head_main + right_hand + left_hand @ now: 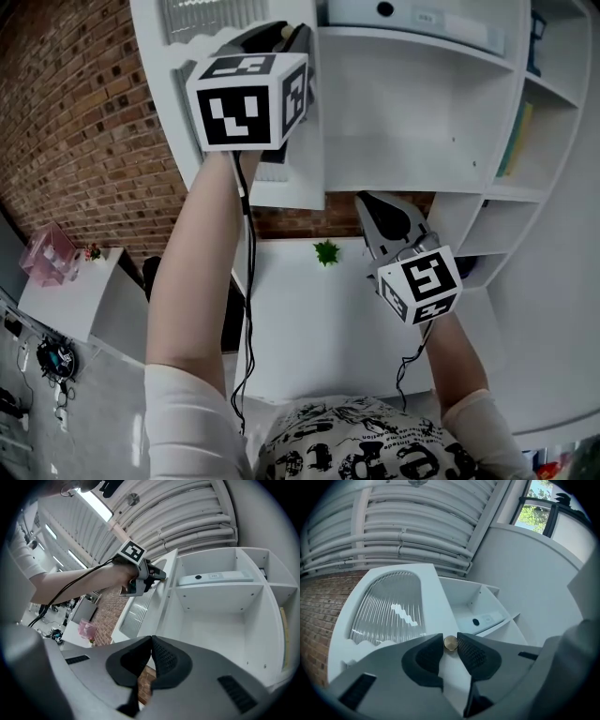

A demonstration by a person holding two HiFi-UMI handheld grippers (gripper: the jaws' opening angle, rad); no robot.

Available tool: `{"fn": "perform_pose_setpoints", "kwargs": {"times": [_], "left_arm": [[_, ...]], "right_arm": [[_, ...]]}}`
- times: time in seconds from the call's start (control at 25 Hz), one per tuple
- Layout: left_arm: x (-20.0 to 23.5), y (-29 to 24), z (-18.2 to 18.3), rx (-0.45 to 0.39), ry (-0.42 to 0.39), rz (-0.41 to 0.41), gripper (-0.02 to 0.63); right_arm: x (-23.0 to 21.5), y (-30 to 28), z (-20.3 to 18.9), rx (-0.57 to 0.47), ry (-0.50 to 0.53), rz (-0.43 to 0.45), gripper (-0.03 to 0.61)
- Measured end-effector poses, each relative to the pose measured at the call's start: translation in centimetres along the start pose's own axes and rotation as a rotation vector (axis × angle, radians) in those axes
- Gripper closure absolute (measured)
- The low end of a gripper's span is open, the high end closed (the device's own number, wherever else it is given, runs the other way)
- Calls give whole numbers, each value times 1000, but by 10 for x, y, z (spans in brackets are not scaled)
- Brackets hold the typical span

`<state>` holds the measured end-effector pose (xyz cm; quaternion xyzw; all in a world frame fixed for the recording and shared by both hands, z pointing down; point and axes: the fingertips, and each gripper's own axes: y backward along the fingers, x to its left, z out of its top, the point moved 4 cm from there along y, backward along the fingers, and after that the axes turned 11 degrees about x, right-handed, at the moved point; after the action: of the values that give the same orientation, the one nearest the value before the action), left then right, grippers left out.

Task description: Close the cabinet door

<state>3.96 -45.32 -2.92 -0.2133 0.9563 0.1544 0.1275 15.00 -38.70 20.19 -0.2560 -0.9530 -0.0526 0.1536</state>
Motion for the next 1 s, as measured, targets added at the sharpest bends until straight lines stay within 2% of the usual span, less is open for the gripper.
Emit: {"fn": "perform_pose_setpoints", "kwargs": {"times": [0.2,0.36,0.72,1.0], "left_arm": [[1,-21,-5,19,-11,33,508],[3,-35,-10,-1,14,39,508],[7,-47,-14,-6,26,16,505],[10,-44,-14,-12,23,-21,502]], "right_arm": [[-13,-9,-7,9,-10,-2,561],[-24,-15,-11,17,-24,5,563],[-30,-33,-16,30,-36,13,561],[-31,-33,-15,30,-84,-16,562]]}}
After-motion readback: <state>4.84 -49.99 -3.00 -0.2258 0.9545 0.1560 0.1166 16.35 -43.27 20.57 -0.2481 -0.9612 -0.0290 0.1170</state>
